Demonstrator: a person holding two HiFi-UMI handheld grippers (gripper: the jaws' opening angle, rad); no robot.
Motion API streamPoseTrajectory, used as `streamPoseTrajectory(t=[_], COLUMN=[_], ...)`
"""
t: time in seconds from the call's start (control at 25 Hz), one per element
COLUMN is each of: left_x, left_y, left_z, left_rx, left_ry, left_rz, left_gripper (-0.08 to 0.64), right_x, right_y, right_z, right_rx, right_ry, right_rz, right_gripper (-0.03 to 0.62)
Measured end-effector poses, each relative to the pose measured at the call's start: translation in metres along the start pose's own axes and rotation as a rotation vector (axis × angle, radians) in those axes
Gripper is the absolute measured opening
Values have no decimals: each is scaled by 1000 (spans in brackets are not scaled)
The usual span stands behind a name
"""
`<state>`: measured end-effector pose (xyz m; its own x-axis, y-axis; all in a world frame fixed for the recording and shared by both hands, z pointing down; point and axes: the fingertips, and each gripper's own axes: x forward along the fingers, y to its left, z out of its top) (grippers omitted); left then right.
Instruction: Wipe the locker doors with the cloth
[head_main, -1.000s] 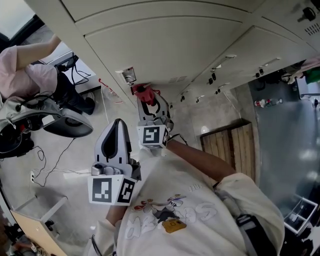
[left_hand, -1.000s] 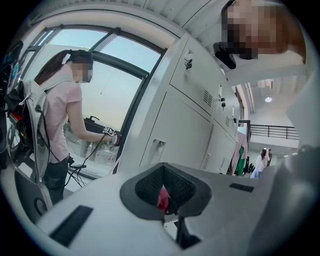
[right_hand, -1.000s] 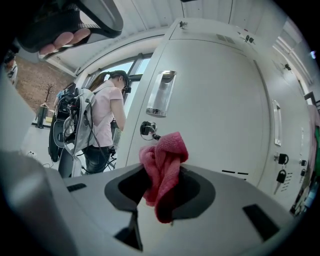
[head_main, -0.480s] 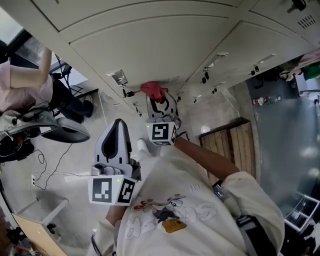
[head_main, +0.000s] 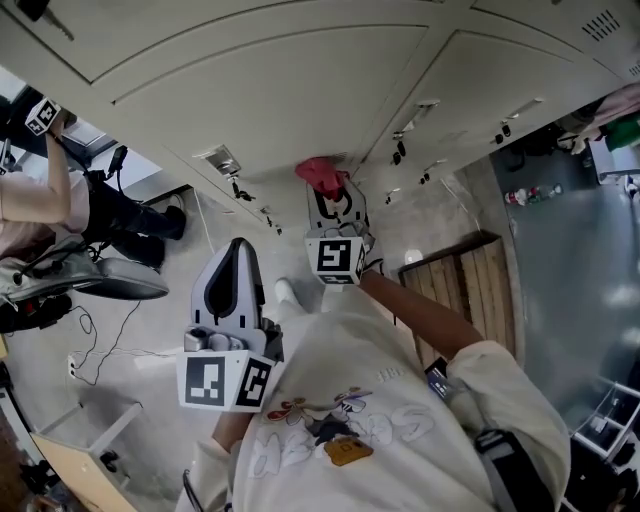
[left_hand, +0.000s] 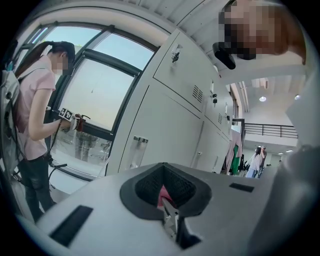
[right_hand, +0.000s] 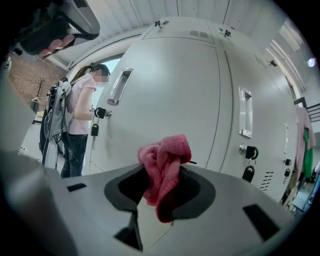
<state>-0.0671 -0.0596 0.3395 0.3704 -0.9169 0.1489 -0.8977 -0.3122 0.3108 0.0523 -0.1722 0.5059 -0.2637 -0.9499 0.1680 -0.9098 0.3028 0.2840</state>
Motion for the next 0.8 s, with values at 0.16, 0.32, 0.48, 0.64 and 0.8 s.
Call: streamPoseTrajectory(t=[0.16, 0.32, 0.48, 0.64, 0.8], left_x=[2, 5, 7, 9, 9], left_y=[-7, -13, -18, -21, -23], left_z=[-2, -2, -2, -2, -2], left_rx=[0, 4, 9, 13, 13], left_ry=[4, 6, 7, 9, 8], left_rz=[-7, -14, -19, -22, -27], left_gripper=[5, 6, 5, 5, 5], right_x=[-2, -3, -4, -6, -7], right_y=[-15, -27, -37, -49, -58], right_z=[-6, -9, -14, -18, -22], right_rx=[3, 0, 1, -4, -12], right_ry=[7, 16, 19, 27, 35], right_rz=[-21, -35, -48, -65, -71], right_gripper=[137, 137, 137, 137, 137])
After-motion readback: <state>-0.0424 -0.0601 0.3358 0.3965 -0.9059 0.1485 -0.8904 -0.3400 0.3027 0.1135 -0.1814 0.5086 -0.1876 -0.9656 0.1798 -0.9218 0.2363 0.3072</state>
